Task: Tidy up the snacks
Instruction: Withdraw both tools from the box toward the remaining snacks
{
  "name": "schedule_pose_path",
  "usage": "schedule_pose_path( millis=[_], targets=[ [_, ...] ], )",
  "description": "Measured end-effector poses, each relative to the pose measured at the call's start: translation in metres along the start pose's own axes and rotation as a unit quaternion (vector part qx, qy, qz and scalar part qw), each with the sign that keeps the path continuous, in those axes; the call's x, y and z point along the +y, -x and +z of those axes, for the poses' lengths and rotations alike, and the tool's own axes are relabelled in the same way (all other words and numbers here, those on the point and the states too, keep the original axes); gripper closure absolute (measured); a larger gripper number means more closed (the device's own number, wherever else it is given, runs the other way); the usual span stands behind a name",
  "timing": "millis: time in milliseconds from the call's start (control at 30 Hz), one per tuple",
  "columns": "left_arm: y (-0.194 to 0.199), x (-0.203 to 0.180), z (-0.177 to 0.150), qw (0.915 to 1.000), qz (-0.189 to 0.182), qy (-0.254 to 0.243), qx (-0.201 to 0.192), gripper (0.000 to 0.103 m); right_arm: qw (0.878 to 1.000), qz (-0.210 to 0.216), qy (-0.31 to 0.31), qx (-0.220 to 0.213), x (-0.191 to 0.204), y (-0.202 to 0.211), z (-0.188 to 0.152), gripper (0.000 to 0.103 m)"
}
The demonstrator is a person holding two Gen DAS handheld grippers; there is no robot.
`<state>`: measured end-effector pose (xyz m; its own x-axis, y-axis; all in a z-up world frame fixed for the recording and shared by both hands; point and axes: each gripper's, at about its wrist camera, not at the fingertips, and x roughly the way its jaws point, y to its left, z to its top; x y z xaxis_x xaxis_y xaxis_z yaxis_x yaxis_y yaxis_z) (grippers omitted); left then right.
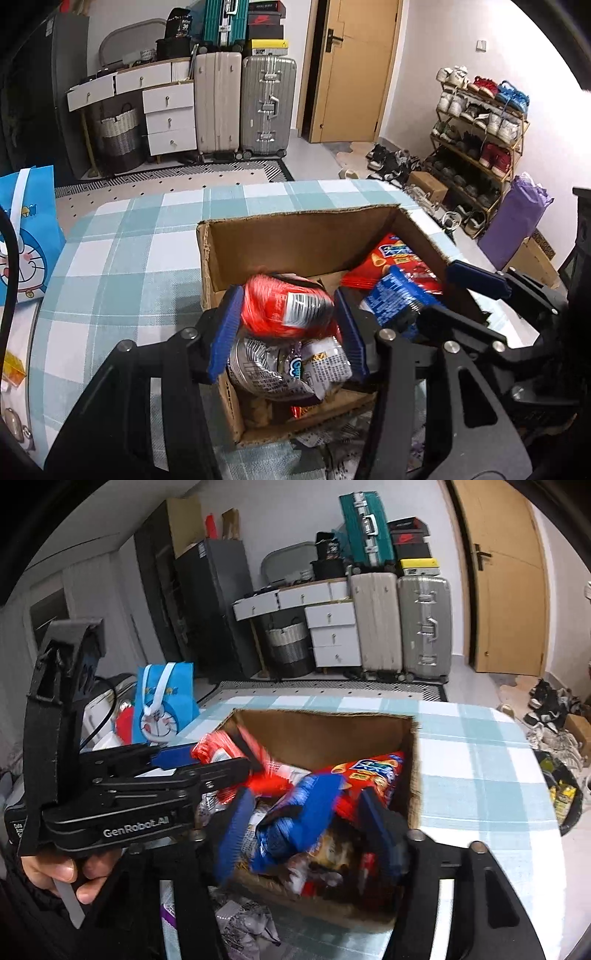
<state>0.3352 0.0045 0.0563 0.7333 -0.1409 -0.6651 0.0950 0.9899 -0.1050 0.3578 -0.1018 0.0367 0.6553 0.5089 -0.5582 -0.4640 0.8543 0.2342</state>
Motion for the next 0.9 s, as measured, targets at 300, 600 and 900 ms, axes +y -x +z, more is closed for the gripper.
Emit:
schedule_pose_path(
  millis=[300, 600, 900],
  targets=[
    [0.044, 0.004, -0.016, 0.9999, 0.006, 0.001, -0.012, 0.017, 0.999, -0.035, -0.040, -0.001, -0.021, 0.038, -0.016, 0.001],
    [0.079, 0.007, -0.051, 0.9999, 0.013, 0.001, -0.009, 0.001, 0.997, -0.033, -0.065, 0.027, -0.023, 0.065, -0.047, 0.001],
    [0.088, 0.007, -0.080, 0.9998, 0.021, -0.004, 0.006, 0.001, 0.996, -0.027, -0.067, 0.060, -0.009, 0.072, -0.075, 0.001]
  ],
)
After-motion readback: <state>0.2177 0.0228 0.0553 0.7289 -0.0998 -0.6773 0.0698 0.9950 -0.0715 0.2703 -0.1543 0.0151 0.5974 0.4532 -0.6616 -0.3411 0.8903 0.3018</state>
